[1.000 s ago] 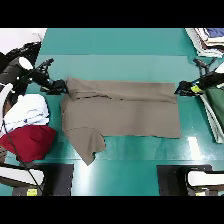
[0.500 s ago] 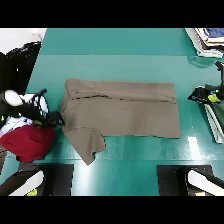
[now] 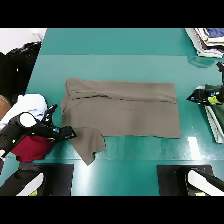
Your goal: Fold the shirts.
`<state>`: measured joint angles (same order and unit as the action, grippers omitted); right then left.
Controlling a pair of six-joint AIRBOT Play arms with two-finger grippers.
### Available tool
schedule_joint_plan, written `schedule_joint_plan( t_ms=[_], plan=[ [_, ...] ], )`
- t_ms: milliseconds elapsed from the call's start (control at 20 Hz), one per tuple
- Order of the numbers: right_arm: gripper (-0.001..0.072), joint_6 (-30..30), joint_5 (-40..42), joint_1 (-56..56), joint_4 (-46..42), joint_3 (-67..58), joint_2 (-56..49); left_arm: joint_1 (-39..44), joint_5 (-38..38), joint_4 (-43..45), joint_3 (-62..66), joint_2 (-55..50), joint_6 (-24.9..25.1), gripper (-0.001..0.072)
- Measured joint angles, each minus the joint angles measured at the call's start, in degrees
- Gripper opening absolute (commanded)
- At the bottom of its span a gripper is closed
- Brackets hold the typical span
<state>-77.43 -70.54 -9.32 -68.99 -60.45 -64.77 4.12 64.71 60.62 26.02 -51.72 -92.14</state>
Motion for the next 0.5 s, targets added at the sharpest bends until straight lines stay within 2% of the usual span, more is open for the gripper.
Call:
schedule_joint_plan(
  t_ms=[150, 200, 250, 500],
  plan=[
    [0.0394, 0.0, -0.9, -1.2, 0.3, 0.1, 0.6, 1.2, -0.5, -0.2, -0.4, 0.1, -0.6, 0.0531],
    [0.0378, 0.0, -1.1, -1.6, 0.3, 0.1, 1.0, 1.3, -1.0, -0.2, -0.4, 0.1, -0.9, 0.0292],
    [0.0378, 0.2, -1.6, -2.1, 0.4, 0.1, 1.5, 1.5, -1.6, 0.2, -0.5, 0.1, -1.2, 0.0019],
    [0.0386, 1.3, -6.3, -7.8, 0.0, 3.6, 4.5, 1.8, -4.5, -0.4, -0.5, 0.2, -2.2, 0.0024]
  ],
)
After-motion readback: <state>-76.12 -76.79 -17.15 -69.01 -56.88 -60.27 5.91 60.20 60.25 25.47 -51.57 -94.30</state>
